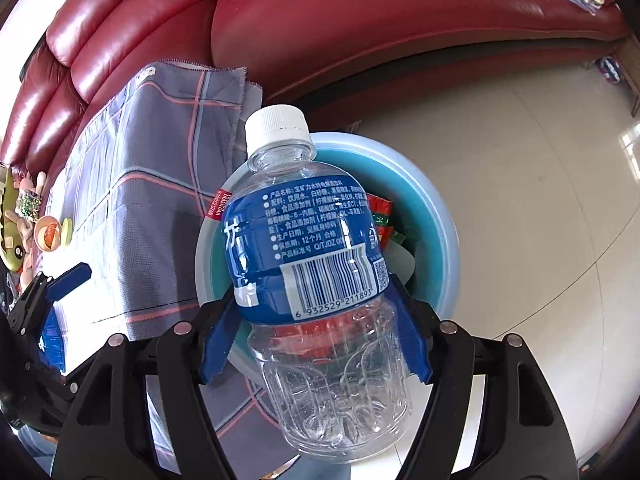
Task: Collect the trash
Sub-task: 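Open the right gripper to drop the water bottle into the teal bucket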
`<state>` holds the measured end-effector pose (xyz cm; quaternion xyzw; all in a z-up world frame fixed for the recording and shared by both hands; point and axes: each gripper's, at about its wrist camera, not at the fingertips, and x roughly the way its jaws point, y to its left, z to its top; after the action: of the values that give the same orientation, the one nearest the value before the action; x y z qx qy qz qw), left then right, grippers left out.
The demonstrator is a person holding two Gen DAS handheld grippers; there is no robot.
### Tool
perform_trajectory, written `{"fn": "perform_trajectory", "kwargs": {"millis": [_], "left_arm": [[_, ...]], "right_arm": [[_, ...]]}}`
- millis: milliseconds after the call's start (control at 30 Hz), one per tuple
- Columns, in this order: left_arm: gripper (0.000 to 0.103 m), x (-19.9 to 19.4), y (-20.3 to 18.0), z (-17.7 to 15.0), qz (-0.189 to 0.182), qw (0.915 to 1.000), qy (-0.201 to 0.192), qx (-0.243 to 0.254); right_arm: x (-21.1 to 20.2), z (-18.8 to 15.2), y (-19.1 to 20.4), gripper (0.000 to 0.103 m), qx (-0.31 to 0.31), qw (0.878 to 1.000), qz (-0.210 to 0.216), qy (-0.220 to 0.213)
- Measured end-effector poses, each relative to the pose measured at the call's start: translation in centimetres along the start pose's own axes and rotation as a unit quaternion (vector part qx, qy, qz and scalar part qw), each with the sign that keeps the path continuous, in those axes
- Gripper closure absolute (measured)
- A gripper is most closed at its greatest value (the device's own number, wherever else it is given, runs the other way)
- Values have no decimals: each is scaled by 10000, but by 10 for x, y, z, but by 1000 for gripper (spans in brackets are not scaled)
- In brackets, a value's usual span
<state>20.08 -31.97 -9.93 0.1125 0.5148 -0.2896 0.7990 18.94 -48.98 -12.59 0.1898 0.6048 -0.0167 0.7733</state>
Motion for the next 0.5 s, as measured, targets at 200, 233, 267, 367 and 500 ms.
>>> {"fn": "perform_trajectory", "kwargs": {"millis": [200, 233, 267, 367, 500], "left_arm": [[4, -7, 8, -2, -29, 9999, -31, -94], [4, -8, 8, -3, -37, 9999, -38, -93], [4, -9, 8, -3, -48, 9999, -46, -95], [4, -10, 9, -5, -65, 9999, -53, -97], [4, -10, 9, -7, -71, 9999, -37, -103]], "right_arm": [[-2, 0, 0, 26, 30, 9999, -119, -21], [-3, -1, 0, 26, 15, 9999, -160, -14], [-3, -2, -1, 25, 5, 9998, -178, 3], [-2, -4, -2, 18, 21, 9998, -214, 29], [-1, -6, -5, 16, 109, 9997, -209, 83]]}}
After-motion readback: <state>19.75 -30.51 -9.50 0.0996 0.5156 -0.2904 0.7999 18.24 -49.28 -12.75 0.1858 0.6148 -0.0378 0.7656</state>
